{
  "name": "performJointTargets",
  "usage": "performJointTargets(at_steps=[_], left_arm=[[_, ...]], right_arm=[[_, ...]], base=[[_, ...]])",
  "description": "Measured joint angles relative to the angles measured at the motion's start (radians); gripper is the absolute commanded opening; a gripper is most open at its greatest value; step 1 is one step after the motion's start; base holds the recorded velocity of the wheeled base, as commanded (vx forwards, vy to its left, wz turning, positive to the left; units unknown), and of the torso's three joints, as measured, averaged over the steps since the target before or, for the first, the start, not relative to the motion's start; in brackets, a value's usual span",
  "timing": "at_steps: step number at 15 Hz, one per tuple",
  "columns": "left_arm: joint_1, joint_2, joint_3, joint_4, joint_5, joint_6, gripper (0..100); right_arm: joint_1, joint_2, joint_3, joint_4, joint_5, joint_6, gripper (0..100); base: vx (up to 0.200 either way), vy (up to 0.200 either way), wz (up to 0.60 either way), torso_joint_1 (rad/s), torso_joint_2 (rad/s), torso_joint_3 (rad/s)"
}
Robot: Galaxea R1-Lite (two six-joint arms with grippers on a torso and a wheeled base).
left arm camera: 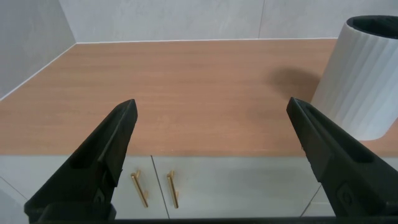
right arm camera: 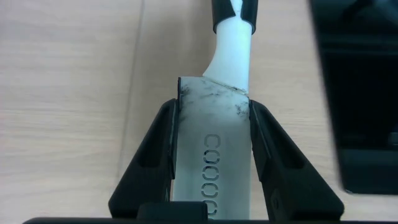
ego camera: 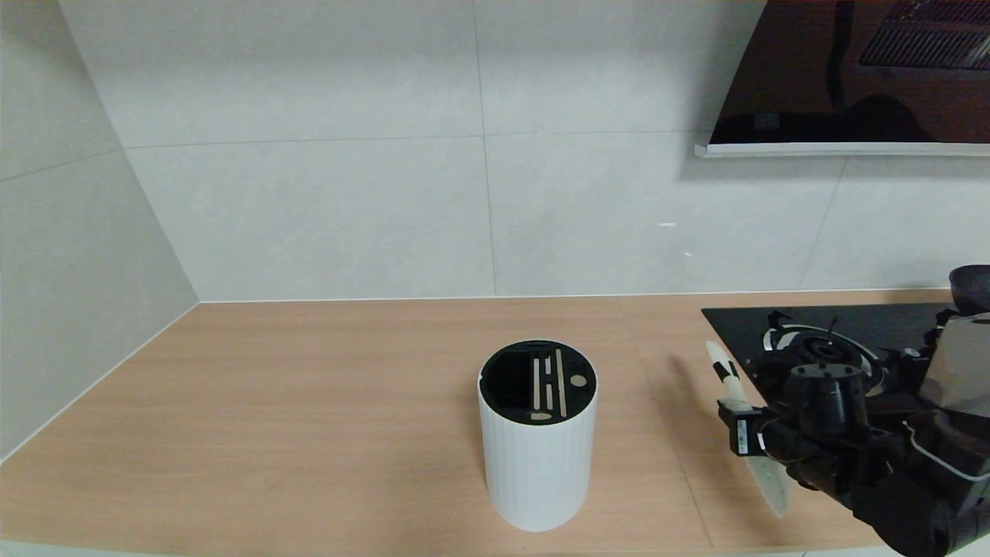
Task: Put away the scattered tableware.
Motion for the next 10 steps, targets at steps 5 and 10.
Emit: performJointTargets(at_steps=[5, 10], left_arm=[[0.000, 0.001, -0.051, -0.066, -0.023, -0.003, 100], [-0.005, 0.139, -0.274, 0.058, -0.203, -0.007, 100]], right_arm=[[0.041, -0.253, 0.005, 0.175, 0.005, 0.016, 0], [0.087, -0.531, -0.126, 0.536, 0.029, 0.017, 0]], base=[[0.000, 0.000, 0.00, 0.000, 0.00, 0.000], [0.000, 0.000, 0.00, 0.000, 0.00, 0.000]])
